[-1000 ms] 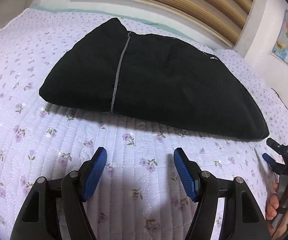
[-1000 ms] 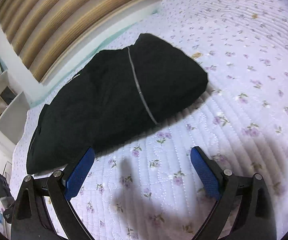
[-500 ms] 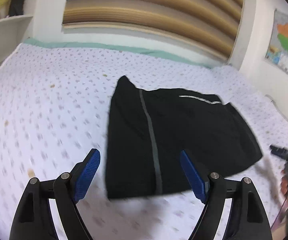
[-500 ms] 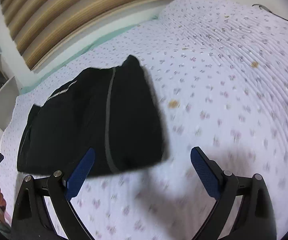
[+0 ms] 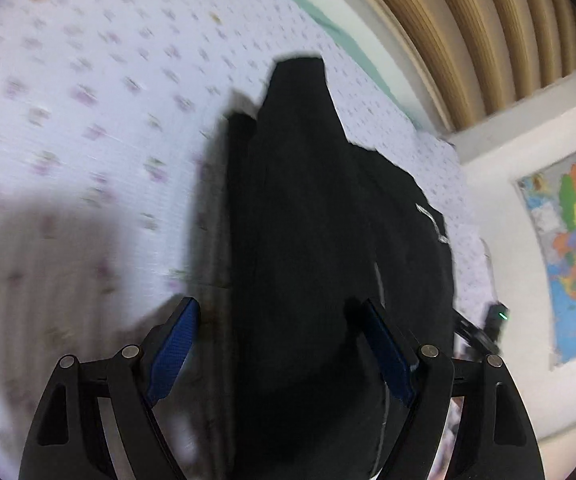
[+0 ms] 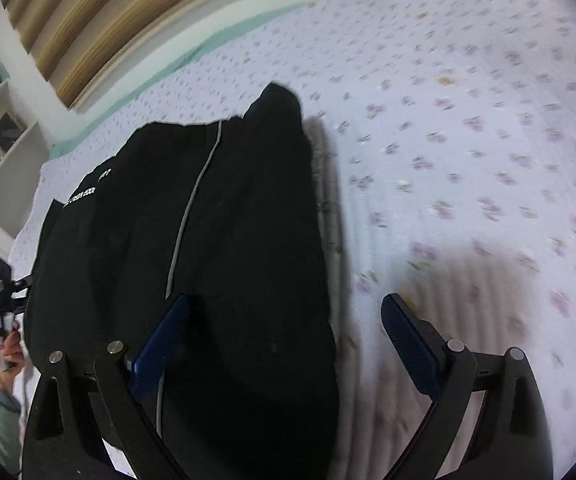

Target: Fold large clothes

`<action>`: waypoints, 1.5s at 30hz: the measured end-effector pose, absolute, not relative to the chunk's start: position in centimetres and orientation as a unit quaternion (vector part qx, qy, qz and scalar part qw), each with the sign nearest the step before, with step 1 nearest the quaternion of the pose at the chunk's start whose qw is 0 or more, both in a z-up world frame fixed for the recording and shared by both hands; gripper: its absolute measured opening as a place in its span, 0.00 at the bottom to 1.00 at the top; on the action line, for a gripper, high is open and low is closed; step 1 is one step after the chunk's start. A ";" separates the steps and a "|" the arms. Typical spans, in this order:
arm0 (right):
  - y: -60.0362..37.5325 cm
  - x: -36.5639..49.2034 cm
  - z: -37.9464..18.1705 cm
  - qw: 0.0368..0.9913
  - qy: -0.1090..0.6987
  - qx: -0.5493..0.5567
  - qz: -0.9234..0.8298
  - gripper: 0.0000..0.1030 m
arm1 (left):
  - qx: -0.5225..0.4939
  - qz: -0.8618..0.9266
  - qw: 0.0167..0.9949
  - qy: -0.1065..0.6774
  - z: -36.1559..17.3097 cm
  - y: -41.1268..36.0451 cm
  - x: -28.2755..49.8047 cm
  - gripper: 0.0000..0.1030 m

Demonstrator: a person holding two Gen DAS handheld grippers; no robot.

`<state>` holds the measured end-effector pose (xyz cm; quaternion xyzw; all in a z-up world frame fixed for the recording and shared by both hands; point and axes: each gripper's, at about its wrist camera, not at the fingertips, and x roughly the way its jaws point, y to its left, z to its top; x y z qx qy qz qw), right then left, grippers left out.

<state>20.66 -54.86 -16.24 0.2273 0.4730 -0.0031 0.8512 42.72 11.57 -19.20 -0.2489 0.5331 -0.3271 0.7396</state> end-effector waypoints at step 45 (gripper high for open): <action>-44.9 19.3 -10.9 0.881 0.378 0.174 0.226 0.40 | -0.238 -0.429 0.768 0.412 -3.2 9.5 27.3 0.35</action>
